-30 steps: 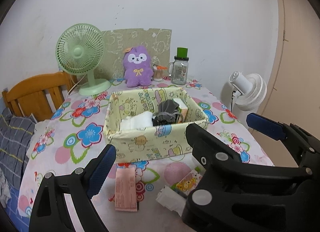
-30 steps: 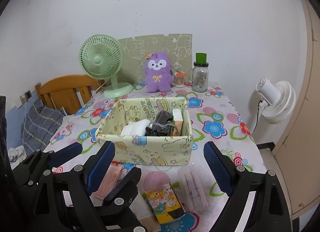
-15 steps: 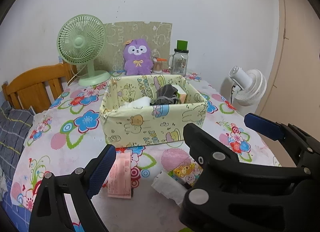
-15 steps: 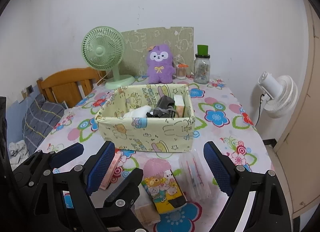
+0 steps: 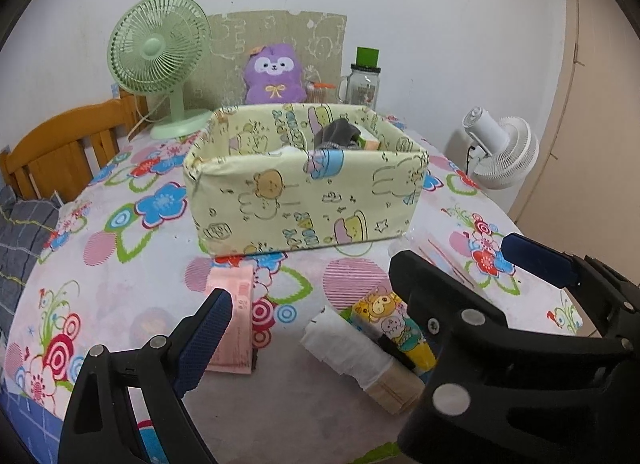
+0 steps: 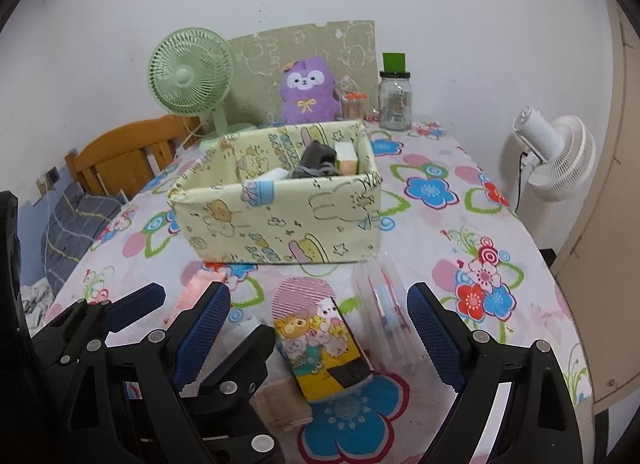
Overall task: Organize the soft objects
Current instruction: 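Grasp the brown snack box with the right tool while the left tool grasps the white tissue roll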
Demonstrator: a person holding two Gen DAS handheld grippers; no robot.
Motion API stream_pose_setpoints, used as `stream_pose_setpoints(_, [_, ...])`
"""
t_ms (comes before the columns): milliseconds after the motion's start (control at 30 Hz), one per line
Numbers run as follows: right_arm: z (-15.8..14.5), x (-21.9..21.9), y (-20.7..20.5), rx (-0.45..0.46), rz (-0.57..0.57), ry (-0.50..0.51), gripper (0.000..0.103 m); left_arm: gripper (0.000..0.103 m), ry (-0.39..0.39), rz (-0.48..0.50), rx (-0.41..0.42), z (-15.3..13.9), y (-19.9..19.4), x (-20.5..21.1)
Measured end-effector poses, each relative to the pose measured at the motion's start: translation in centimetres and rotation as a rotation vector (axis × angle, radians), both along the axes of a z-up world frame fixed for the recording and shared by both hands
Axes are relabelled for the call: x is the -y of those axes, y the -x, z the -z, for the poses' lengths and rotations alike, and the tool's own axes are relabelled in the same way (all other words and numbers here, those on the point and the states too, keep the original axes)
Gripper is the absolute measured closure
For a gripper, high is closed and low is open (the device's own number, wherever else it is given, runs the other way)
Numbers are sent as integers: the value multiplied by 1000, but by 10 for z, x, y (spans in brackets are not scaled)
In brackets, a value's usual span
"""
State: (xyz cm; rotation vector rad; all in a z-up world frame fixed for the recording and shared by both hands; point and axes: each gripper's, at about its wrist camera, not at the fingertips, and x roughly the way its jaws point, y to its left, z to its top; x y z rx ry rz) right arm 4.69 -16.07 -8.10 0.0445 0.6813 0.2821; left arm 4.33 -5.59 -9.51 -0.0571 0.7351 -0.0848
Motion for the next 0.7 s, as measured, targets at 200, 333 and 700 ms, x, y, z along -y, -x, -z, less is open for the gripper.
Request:
stream_pose_setpoints(200, [14,3,-7,-40,17,12,11,9,5,14,-36,14,-6,2])
stream_pose_setpoints(333, [24,1,-10,-69,8,21,14,16,3,26,-71,25,-9,3])
stream_pose_setpoints(700, [41,-5,-16,-127,-20,35,27,34,15,70,-103,37,-9,9])
